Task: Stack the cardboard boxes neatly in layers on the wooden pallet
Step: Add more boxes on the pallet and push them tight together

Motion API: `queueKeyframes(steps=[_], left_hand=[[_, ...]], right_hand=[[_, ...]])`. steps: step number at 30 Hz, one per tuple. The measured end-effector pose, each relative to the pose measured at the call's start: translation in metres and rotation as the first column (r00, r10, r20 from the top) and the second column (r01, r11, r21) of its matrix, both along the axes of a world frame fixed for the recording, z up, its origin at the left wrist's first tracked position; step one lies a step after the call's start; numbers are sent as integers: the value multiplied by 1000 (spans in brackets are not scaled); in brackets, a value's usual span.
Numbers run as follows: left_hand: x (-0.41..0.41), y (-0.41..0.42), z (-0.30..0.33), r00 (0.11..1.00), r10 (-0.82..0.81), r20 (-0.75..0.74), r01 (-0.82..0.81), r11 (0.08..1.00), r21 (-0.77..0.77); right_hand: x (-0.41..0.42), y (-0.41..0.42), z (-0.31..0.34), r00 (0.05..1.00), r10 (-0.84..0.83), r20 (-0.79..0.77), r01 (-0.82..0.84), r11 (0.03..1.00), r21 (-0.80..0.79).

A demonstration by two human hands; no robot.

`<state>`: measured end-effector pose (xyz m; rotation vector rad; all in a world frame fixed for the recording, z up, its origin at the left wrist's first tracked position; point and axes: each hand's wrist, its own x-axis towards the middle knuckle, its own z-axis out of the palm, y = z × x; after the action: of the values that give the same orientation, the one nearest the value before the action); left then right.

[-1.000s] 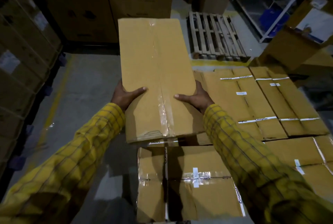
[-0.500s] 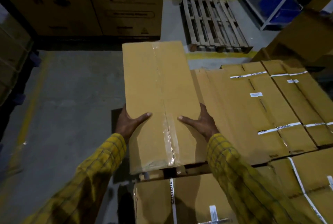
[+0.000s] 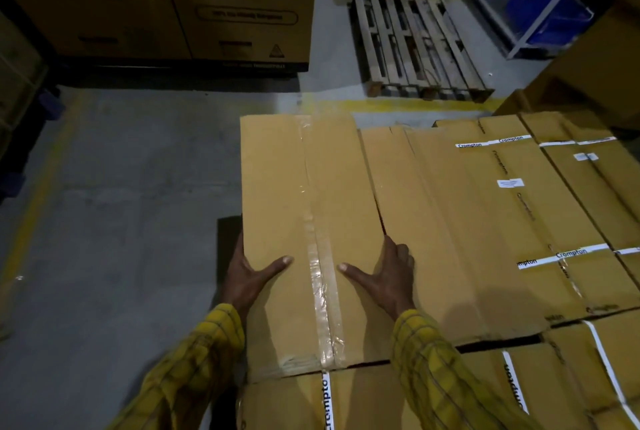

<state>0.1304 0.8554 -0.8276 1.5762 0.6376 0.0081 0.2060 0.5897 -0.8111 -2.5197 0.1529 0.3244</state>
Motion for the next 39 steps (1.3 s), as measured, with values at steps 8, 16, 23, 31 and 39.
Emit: queueKeyframes(steps=[8, 16, 23, 31, 39], left_hand=[[4, -2, -22, 999, -9, -32, 8, 1000, -6], [5, -24, -21, 999, 15, -39, -16, 1000, -24], [4, -34, -28, 996, 82, -28, -80, 994, 73], [-6, -49, -18, 995, 32, -93, 1, 942, 334], [-88, -61, 10, 874, -230, -429, 393, 853, 344]], right_hand=[[-9, 13, -20, 989, 71, 128, -32, 958, -285], [-42, 0, -31, 962, 152, 226, -39, 898, -439], [-61, -12, -59, 971, 152, 182, -67, 911, -408], [-58, -16, -57, 981, 168, 97, -114, 903, -414], [-101, -65, -46, 935, 354, -15, -335, 869, -364]])
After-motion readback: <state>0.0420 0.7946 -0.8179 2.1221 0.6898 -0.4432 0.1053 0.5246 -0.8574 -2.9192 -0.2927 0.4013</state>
